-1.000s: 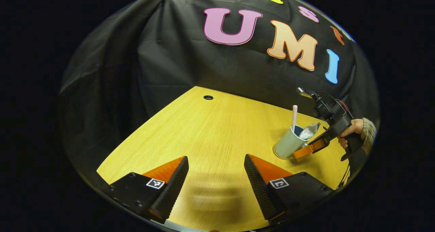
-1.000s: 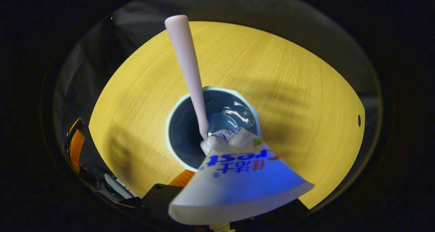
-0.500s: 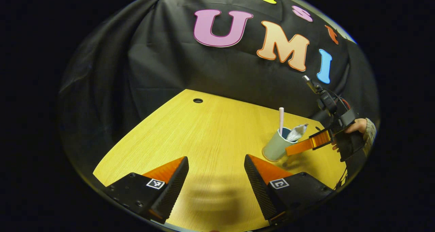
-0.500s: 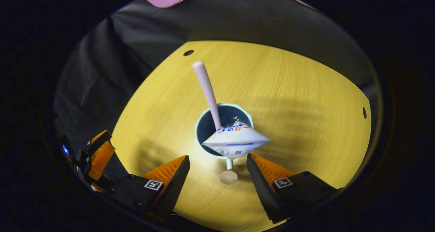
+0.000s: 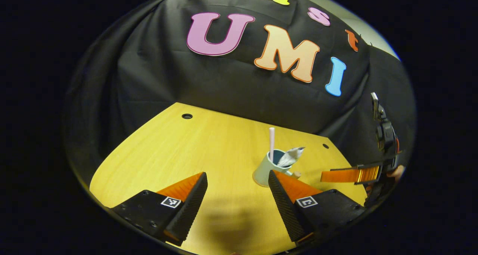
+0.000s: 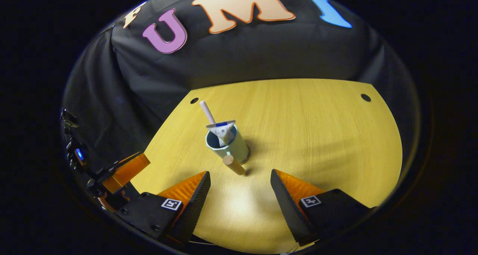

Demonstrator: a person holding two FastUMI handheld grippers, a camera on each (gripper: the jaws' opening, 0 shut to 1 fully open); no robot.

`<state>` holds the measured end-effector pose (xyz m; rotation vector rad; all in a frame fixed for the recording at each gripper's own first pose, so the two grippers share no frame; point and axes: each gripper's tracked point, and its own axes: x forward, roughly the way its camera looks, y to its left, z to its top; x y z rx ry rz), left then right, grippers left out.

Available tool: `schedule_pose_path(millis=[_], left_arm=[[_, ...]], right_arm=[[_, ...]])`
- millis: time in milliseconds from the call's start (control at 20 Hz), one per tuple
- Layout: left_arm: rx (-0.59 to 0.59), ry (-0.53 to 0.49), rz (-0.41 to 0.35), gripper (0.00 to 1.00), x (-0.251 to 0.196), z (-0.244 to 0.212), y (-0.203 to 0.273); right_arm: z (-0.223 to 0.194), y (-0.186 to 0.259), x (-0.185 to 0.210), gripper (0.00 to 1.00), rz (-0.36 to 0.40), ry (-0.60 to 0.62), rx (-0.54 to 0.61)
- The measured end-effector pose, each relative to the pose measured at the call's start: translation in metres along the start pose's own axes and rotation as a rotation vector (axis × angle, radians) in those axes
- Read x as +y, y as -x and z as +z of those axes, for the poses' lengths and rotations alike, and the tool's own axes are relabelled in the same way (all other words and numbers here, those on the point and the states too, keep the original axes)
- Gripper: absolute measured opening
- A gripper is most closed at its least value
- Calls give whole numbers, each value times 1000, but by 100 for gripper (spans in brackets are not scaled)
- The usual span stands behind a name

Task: Put the toothbrush and toothpaste on the desktop into the cup, then pick up the cup and place it on the coaster on the desktop.

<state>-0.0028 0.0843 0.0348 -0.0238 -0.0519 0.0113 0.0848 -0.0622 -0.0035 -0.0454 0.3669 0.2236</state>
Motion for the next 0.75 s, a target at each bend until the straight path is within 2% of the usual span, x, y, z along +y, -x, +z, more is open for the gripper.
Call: schedule_pose_path(millis=[50,300,350,400,450,500,550,650,700,750], left_arm=[[7,-2,-17,95,-7,-1,-3],[56,-37,-61,95,-25,-15,-8],[64,-30,-71,95,-29,-18,-8],[74,-20,-78,95,-32,-21,-8],[81,-9,-81,95,-34,-24,-8],[88,0,-83,95,-37,-26,-9],[93,4,-86,95,-38,-27,-10],[94,0,-87,95,-39,-26,-12],[97,-8,-85,95,-40,-27,-12],[98,-17,-83,95,-39,-27,-11]], right_arm=[[-4,6,-6,99,-11,-27,-26],[-11,33,-32,99,-52,-116,-128],[-12,36,-37,99,-61,-121,-138],[-12,39,-40,94,-70,-125,-143],[-12,40,-42,99,-73,-128,-151],[-11,44,-44,94,-76,-130,-159],[-10,45,-45,99,-80,-130,-166],[-10,51,-48,99,-88,-126,-177],[-12,53,-50,94,-91,-125,-179],[-12,56,-50,94,-91,-126,-181]])
